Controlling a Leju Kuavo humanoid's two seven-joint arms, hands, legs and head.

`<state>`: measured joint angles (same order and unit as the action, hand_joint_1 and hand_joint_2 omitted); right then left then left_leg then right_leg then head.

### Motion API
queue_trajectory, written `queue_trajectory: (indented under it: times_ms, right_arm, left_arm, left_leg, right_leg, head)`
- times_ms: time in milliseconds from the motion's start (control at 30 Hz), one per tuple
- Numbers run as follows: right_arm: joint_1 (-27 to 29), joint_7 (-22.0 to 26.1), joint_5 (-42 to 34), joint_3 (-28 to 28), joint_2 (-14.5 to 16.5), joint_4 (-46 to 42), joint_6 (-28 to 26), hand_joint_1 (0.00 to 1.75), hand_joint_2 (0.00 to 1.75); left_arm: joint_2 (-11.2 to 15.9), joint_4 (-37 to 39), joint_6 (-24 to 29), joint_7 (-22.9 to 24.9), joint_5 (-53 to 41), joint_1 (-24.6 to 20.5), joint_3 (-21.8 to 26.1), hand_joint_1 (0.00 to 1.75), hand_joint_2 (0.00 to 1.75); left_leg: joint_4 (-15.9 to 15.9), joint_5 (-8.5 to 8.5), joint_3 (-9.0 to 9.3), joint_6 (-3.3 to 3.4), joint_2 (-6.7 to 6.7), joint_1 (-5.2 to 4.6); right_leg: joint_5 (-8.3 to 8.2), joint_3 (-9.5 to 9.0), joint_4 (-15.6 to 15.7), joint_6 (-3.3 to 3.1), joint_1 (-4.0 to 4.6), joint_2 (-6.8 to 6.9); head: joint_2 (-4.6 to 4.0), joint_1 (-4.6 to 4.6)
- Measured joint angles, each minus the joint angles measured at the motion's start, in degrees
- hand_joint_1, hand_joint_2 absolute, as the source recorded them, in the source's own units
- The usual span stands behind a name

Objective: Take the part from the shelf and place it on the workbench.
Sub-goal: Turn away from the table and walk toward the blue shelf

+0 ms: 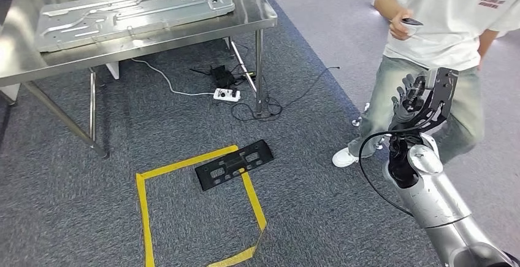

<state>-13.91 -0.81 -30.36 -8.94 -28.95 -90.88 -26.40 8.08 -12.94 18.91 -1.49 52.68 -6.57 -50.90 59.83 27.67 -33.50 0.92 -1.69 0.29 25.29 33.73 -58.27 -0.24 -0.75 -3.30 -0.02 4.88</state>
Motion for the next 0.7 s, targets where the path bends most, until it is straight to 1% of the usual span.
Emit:
queue_trajectory:
  times_ms: [33, 67, 100, 133, 167, 200, 233, 267, 300, 333, 367, 400, 433, 467, 500, 533, 567, 633, 667, 700]
  right_arm:
    - [0.0, 0.0, 0.0, 0.0, 0.0, 0.0, 0.0, 0.00, 0.00]
    - [0.0, 0.0, 0.0, 0.0, 0.0, 0.0, 0.0, 0.00, 0.00]
    - [0.1, 0.0, 0.0, 0.0, 0.0, 0.0, 0.0, 0.00, 0.00]
    - [0.1, 0.0, 0.0, 0.0, 0.0, 0.0, 0.0, 0.00, 0.00]
    - [0.1, 0.0, 0.0, 0.0, 0.0, 0.0, 0.0, 0.00, 0.00]
    - [0.1, 0.0, 0.0, 0.0, 0.0, 0.0, -0.1, 0.00, 0.00]
    - [0.1, 0.0, 0.0, 0.0, -0.1, 0.0, -0.1, 0.00, 0.00]
    - [0.2, 0.0, 0.0, 0.0, -0.1, 0.1, -0.1, 0.00, 0.00]
    - [0.3, 0.0, 0.0, 0.0, -0.1, 0.1, -0.2, 0.00, 0.00]
    - [0.4, 0.0, 0.0, 0.0, -0.1, 0.2, -0.2, 0.00, 0.00]
    - [0.5, 0.0, 0.0, 0.0, -0.1, 0.2, -0.2, 0.00, 0.00]
    - [0.6, 0.0, 0.0, 0.0, -0.1, 0.3, -0.2, 0.00, 0.00]
    - [0.6, 0.0, 0.0, 0.0, -0.1, 0.3, -0.2, 0.00, 0.00]
    - [0.5, 0.0, 0.0, 0.0, -0.1, 0.3, -0.2, 0.00, 0.00]
    - [0.5, 0.1, 0.0, 0.0, -0.1, 0.3, -0.2, 0.00, 0.00]
    - [0.4, 0.1, 0.0, 0.0, -0.1, 0.3, -0.2, 0.00, 0.00]
    - [0.4, 0.1, 0.0, 0.0, -0.1, 0.3, -0.2, 0.00, 0.00]
    - [0.4, 0.1, 0.0, 0.0, -0.1, 0.2, -0.1, 0.00, 0.00]
    - [0.4, 0.1, 0.0, 0.0, -0.1, 0.2, -0.1, 0.00, 0.00]
    - [0.4, 0.1, 0.0, 0.0, -0.1, 0.2, -0.1, 0.00, 0.00]
  left_arm:
    - [0.0, 0.0, 0.0, 0.0, 0.0, 0.0, 0.0, 0.00, 0.00]
    - [0.0, 0.0, 0.0, 0.0, 0.0, -0.1, 0.0, 0.00, 0.00]
    - [0.0, 0.0, 0.0, 0.0, 0.0, -0.1, 0.0, 0.00, 0.00]
    - [0.0, 0.0, 0.0, 0.0, 0.0, -0.2, 0.0, 0.00, 0.00]
    - [0.0, 0.0, 0.0, 0.0, 0.0, -0.3, 0.0, 0.00, 0.00]
    - [0.0, 0.0, 0.0, -0.1, 0.0, -0.4, 0.0, 0.00, 0.00]
    - [-0.1, 0.0, 0.1, -0.1, 0.0, -0.4, 0.0, 0.00, 0.00]
    - [-0.1, 0.0, 0.1, -0.1, 0.0, -0.3, 0.0, 0.00, 0.00]
    - [-0.1, 0.0, 0.1, -0.1, 0.0, -0.3, 0.0, 0.00, 0.00]
    - [-0.1, 0.0, 0.1, -0.1, 0.0, -0.2, 0.0, 0.00, 0.00]
    - [-0.1, 0.0, 0.1, -0.1, 0.0, -0.2, 0.0, 0.00, 0.00]
    - [-0.1, 0.0, 0.1, -0.1, 0.0, -0.2, 0.0, 0.00, 0.00]
    - [-0.1, 0.0, 0.0, -0.1, 0.0, -0.2, 0.0, 0.00, 0.00]
    - [-0.1, 0.0, 0.0, -0.1, 0.0, -0.2, 0.0, 0.00, 0.00]
    - [-0.1, 0.0, -0.1, -0.1, 0.0, -0.2, 0.0, 0.00, 0.00]
    - [-0.2, 0.0, -0.1, -0.1, 0.0, -0.3, 0.0, 0.00, 0.00]
    - [-0.2, 0.0, -0.1, -0.2, 0.0, -0.2, 0.0, 0.00, 0.00]
    - [-0.2, 0.0, -0.1, -0.2, 0.0, -0.3, 0.0, 0.00, 0.00]
    - [-0.2, 0.0, -0.1, -0.2, 0.0, -0.3, 0.0, 0.00, 0.00]
    - [-0.3, 0.0, -0.1, -0.2, 0.0, -0.4, 0.0, 0.00, 0.00]
  left_leg:
    - [-1.3, -0.10, 0.55, 0.15, -0.50, -0.05]
    - [-1.5, -0.02, 0.66, 0.30, -0.50, -0.15]
    - [-1.5, -0.12, 0.60, 0.50, -0.22, -0.23]
    - [-1.8, -0.32, 0.68, 0.85, 0.13, -0.15]
    - [-2.1, -0.54, 0.81, 1.23, 0.54, -0.07]
    - [-2.4, -0.77, 0.93, 1.62, 0.99, 0.01]
    - [-2.7, -0.95, 1.00, 1.95, 1.46, 0.05]
    - [-2.7, -0.98, 0.97, 2.11, 1.88, -0.04]
    - [-2.7, -0.99, 0.88, 2.21, 2.28, -0.09]
    - [-2.7, -0.98, 0.79, 2.23, 2.70, -0.12]
    - [-2.6, -0.97, 0.71, 2.21, 3.09, -0.13]
    - [-2.5, -0.91, 0.67, 2.17, 3.48, -0.12]
    - [-2.3, -0.80, 0.65, 2.08, 3.89, -0.12]
    - [-2.0, -0.62, 0.63, 1.90, 4.24, -0.14]
    - [-1.7, -0.39, 0.56, 1.63, 4.57, -0.28]
    - [-1.4, -0.21, 0.49, 1.34, 4.90, -0.42]
    - [-1.3, -0.10, 0.44, 1.05, 5.20, -0.57]
    - [-1.3, -0.03, 0.46, 0.51, 5.84, -0.64]
    - [-1.0, 0.31, 0.38, 0.17, 5.66, -0.53]
    - [0.1, 1.21, -0.09, -0.18, 5.05, -0.42]
  right_leg:
    - [-0.09, 0.23, -0.1, 0.35, -0.07, -0.38]
    - [-0.24, 0.44, -0.1, 0.74, -0.12, -0.75]
    - [-0.39, 0.55, 0.0, 1.11, -0.22, -1.09]
    - [-0.41, 0.63, 0.0, 1.46, -0.32, -1.31]
    - [-0.13, 0.85, -0.3, 1.76, -0.32, -0.87]
    - [0.82, 1.49, -1.6, 1.99, -0.30, -0.05]
    - [2.41, 2.70, -4.2, 2.17, -0.30, 0.97]
    - [4.33, 4.34, -7.8, 2.32, -0.29, 2.00]
    - [6.12, 6.12, -11.7, 2.45, -0.35, 2.49]
    - [7.11, 7.48, -14.7, 2.57, -0.43, 2.69]
    - [7.09, 7.97, -16.0, 2.67, -0.51, 2.82]
    - [6.13, 7.44, -15.2, 2.74, -0.59, 3.00]
    - [4.29, 5.66, -12.0, 2.78, -0.68, 3.45]
    - [2.82, 3.50, -8.0, 2.79, -0.69, 4.35]
    - [1.64, 1.68, -4.4, 2.62, -0.57, 5.04]
    - [1.01, 0.45, -1.8, 2.37, -0.46, 5.54]
    - [1.08, 0.19, -1.0, 2.09, -0.31, 5.62]
    - [0.81, 0.38, -0.8, 1.40, -0.24, 4.72]
    - [0.66, 0.36, -0.7, 1.07, -0.28, 4.36]
    - [0.48, 0.34, -0.6, 0.72, -0.34, 4.02]
  head:
    - [0.00, 0.01]
    - [0.00, 0.03]
    - [0.00, 0.04]
    - [0.00, 0.04]
    - [0.00, 0.09]
    - [0.00, 0.16]
    - [0.00, 0.24]
    - [0.00, 0.33]
    - [0.00, 0.36]
    - [0.00, 0.37]
    - [0.00, 0.37]
    - [0.00, 0.37]
    - [0.00, 0.38]
    - [0.00, 0.37]
    - [0.00, 0.35]
    - [0.00, 0.32]
    - [0.00, 0.30]
    - [0.00, 0.28]
    - [0.00, 0.28]
    - [0.00, 0.22]
